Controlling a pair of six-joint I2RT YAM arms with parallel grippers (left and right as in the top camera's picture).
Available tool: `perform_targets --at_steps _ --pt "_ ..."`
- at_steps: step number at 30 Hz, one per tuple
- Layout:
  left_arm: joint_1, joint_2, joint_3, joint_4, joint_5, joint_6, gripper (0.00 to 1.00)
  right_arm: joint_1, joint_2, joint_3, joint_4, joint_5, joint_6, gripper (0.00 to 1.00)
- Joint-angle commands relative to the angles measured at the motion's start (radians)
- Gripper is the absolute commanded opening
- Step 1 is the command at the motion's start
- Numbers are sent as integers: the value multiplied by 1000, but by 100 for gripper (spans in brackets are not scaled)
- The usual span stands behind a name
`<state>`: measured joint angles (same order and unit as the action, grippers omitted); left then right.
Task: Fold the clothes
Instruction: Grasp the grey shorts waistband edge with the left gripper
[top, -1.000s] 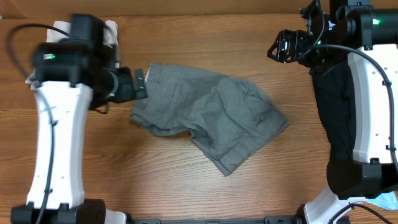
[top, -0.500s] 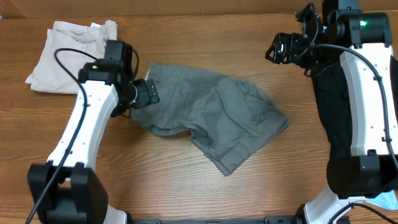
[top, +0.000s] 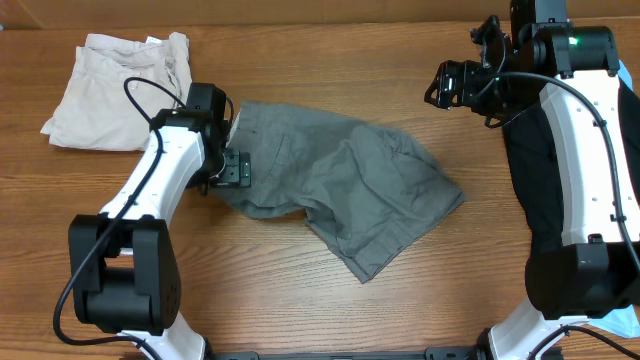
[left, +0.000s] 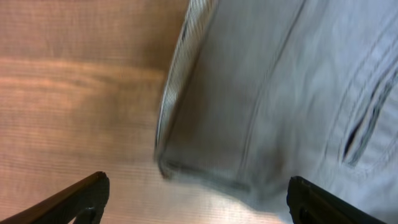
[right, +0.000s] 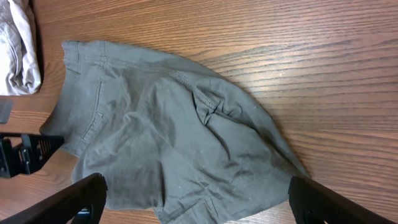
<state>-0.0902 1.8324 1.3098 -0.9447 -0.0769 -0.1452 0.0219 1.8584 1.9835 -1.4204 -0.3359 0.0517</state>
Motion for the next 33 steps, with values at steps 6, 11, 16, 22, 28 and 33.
perform_targets --at_steps 6,11,16,22,28,33 --pt "-11 60 -24 77 119 30 82 4 1 -8 16 3 -3 96" --pt "-10 64 -24 90 111 29 69 4 1 -8 24 3 -3 95" --pt "-8 64 -24 109 110 29 43 4 1 -8 25 3 -3 93" --pt "-8 64 0 115 92 30 18 4 1 -8 24 3 -3 91" --pt "-8 64 143 28 92 29 4 5 0 -8 15 -2 -3 87" --pt "-8 64 390 -143 95 10 4 7 0 -6 -17 -34 -3 91"
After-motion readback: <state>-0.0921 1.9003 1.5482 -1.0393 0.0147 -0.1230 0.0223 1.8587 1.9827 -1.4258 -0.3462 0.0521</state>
